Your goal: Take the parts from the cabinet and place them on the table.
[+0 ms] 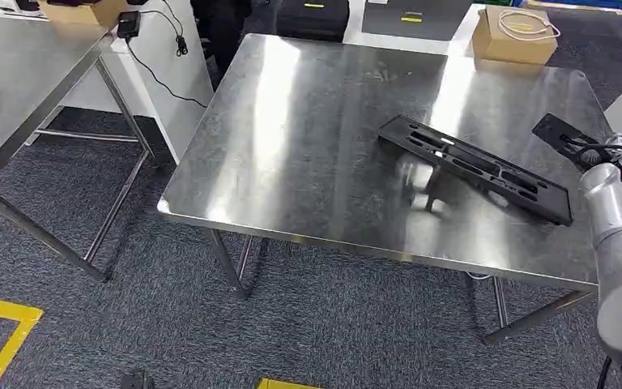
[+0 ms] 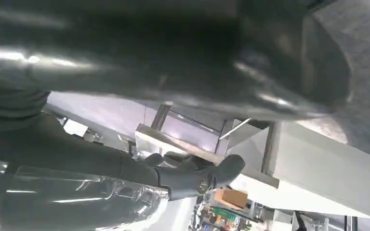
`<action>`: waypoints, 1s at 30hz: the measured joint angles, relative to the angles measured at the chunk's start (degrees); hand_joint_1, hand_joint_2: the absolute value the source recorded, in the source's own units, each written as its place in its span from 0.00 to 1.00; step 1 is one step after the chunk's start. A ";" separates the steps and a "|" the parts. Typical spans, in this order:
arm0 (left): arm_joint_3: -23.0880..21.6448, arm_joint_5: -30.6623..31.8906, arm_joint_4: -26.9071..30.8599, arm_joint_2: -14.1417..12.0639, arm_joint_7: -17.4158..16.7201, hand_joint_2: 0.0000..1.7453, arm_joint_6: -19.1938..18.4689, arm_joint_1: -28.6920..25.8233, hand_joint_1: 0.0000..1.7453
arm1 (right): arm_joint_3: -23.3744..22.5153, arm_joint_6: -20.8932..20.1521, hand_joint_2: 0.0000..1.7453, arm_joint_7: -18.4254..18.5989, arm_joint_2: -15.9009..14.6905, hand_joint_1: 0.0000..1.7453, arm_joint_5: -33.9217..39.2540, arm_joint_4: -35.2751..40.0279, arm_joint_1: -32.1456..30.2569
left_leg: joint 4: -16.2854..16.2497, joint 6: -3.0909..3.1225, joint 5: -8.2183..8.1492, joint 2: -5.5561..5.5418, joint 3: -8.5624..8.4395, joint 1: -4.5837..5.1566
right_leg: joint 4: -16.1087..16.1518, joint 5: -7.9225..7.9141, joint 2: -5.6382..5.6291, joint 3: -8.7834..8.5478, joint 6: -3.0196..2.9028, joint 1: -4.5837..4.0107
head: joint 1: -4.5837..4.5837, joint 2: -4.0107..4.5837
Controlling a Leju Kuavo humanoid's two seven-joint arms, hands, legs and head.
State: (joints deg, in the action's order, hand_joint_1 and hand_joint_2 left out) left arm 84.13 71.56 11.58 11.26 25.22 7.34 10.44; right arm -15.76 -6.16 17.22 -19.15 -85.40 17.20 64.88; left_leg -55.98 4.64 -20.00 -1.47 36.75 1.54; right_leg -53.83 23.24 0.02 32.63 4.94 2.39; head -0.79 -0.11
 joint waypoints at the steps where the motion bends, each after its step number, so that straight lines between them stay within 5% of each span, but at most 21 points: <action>1: 0.00 -0.02 -0.02 0.11 0.11 0.00 -0.04 0.09 0.00 | 0.00 0.02 0.00 0.00 -0.20 0.00 0.00 0.00 0.01 | 0.70 0.44 0.52 0.09 -0.39 -0.30 | -1.69 1.58 0.08 1.02 -0.67 0.18 | -0.02 0.00; 3: 0.02 -0.11 -0.02 0.07 0.13 0.00 -0.31 0.24 0.00 | 0.00 0.11 0.00 -0.11 -0.46 0.00 0.00 0.00 0.01 | 0.86 0.93 0.85 0.10 -0.09 -0.26 | -10.96 6.22 0.03 4.69 -1.98 -0.03 | 0.15 0.00; 5: 0.02 -0.15 -0.02 0.07 0.15 0.00 -0.68 0.17 0.00 | 0.00 0.13 0.00 -0.15 -0.46 0.00 0.00 -0.07 -0.39 | 0.85 1.10 1.04 0.08 0.22 -0.04 | -19.63 9.60 -0.03 8.50 -2.13 -0.40 | 0.20 0.00; 6: 0.04 -0.24 -0.02 0.07 0.26 0.00 -0.70 0.16 0.00 | 0.00 0.15 0.00 -0.15 -0.46 0.00 0.00 -0.11 -0.56 | 0.85 1.07 1.11 -0.01 0.41 0.11 | -20.32 9.55 -0.02 8.68 -1.75 -0.61 | 0.17 0.00; 7: 0.02 -0.28 -0.02 0.11 0.39 0.00 -0.76 0.16 0.00 | 0.00 0.15 0.00 -0.17 -0.44 0.00 0.00 -0.11 -0.64 | 0.77 0.97 1.33 -0.09 0.62 0.19 | -17.75 8.51 -0.01 7.12 -1.37 -0.70 | 0.13 0.00; 9: 0.04 -0.46 -0.02 0.13 0.68 0.00 -0.87 0.19 0.00 | 0.00 0.17 0.00 -0.17 -0.44 0.00 0.00 -0.11 -0.46 | 0.22 0.65 1.57 -0.18 1.26 0.24 | -6.89 5.14 -0.01 0.89 -0.76 -0.82 | 0.17 0.00; 10: 0.02 -0.59 -0.02 0.15 0.77 0.00 -0.94 0.21 0.00 | 0.00 0.20 0.00 -0.17 -0.44 0.00 0.00 -0.11 -0.23 | -0.35 0.47 1.66 -0.21 1.62 0.29 | -2.15 4.36 -0.01 -1.85 -0.97 -0.81 | 0.22 0.00; 11: 0.04 -0.65 -0.02 0.18 0.89 0.00 -1.07 0.21 0.00 | 0.00 0.26 0.00 -0.17 -0.33 0.00 0.00 -0.11 -0.12 | -0.66 0.16 1.67 -0.24 2.18 0.66 | -2.14 3.80 -0.18 -1.81 -1.69 -1.77 | 0.15 0.00; 14: 0.04 -0.79 -0.02 0.24 1.09 0.00 -1.20 0.03 0.00 | 0.02 0.31 0.00 -0.17 -0.07 0.00 0.00 -0.11 -0.08 | -0.43 -0.78 2.36 -0.25 2.29 0.40 | -2.15 3.05 -0.11 -1.25 -3.18 -2.03 | 0.17 0.00; 15: 0.06 -0.87 0.02 -0.10 1.16 0.00 -1.18 -0.05 0.00 | 0.02 0.31 0.00 -0.17 0.19 0.00 0.00 -0.20 -0.10 | -0.56 -1.12 2.45 -0.21 2.74 0.58 | -1.72 2.41 0.07 -1.37 -3.91 -0.46 | 0.17 0.00; 16: 0.05 -0.90 -0.06 -0.02 1.20 0.00 -1.18 -0.11 0.00 | 0.02 0.31 0.00 -0.15 0.35 0.00 -0.02 -0.20 0.15 | -1.70 -1.62 0.96 -0.01 3.25 0.22 | -1.59 1.95 0.14 -1.09 -4.26 -0.51 | 0.20 0.00; 18: 0.07 -0.96 -0.07 0.02 1.22 0.00 -1.18 -0.14 0.00 | 0.04 0.31 0.00 -0.15 0.70 0.00 -0.02 -0.17 0.09 | -9.39 -2.91 -5.00 0.54 5.88 -0.65 | -1.65 1.40 0.35 -0.63 -4.88 -0.37 | -0.24 0.00; 19: 0.07 -0.96 -0.07 0.02 1.22 0.00 -1.20 -0.15 0.00 | 0.04 0.33 0.00 -0.15 0.74 0.00 -0.02 -0.17 0.09 | -15.03 -3.55 -7.96 0.80 7.77 -1.22 | -1.70 1.21 0.39 -0.36 -4.65 -0.36 | -0.26 0.00; 21: 0.07 -1.01 -0.07 0.02 1.22 0.00 -1.20 -0.17 0.00 | 0.04 0.33 0.00 -0.15 0.79 0.00 -0.02 -0.20 0.03 | -20.64 -4.33 -10.26 1.25 9.03 -2.08 | -1.85 0.80 0.46 0.23 -4.35 -0.29 | -0.24 0.00; 22: 0.07 -1.05 -0.07 0.00 1.22 0.00 -1.20 -0.18 0.00 | 0.04 0.31 0.00 -0.15 0.85 0.00 -0.02 -0.20 -0.02 | -19.26 -4.56 -9.59 1.28 7.58 -2.40 | -1.96 0.67 0.47 0.48 -4.15 -0.11 | -0.24 0.00; 25: 0.07 -1.20 -0.07 -0.04 1.31 0.00 -1.25 -0.10 0.00 | 0.07 0.31 0.00 -0.15 0.98 0.00 -0.02 -0.17 0.04 | -4.20 -4.60 -4.68 1.41 -2.74 -2.91 | -2.27 0.35 0.55 0.73 -3.63 0.14 | -0.28 0.00; 26: 0.07 -1.20 -0.07 -0.07 1.31 0.00 -1.38 -0.01 0.00 | 0.11 0.33 0.00 -0.13 0.98 0.00 -0.02 -0.15 0.06 | -2.50 -4.42 -5.37 1.36 -3.73 -2.58 | -2.22 0.07 0.63 0.92 -3.18 -0.20 | -0.26 0.00; 29: 0.07 -1.29 -0.07 -0.07 1.46 0.00 -1.53 -0.03 0.00 | 0.39 0.31 0.00 -0.09 1.29 0.00 -0.02 -0.17 0.24 | -2.75 -3.40 -4.49 1.26 -2.78 -1.95 | -1.72 -0.79 0.76 1.16 -1.90 -0.19 | -0.07 0.00; 30: 0.07 -1.29 -0.07 -0.04 1.53 0.00 -1.51 -0.02 0.00 | 0.42 0.31 0.00 -0.07 1.31 0.00 -0.02 -0.17 0.23 | -1.92 -2.53 -3.77 1.27 -2.76 -1.75 | -1.30 -1.25 0.74 1.16 -1.21 -0.47 | -0.18 0.00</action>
State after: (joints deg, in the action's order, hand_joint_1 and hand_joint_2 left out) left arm 84.19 70.27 11.52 11.21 26.75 5.84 10.42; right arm -15.34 -5.86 17.16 -17.84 -85.42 17.03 65.12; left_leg -57.89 2.11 -23.78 -0.20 33.99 -0.21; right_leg -55.13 21.99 0.76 33.78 3.74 1.91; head -0.96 -0.11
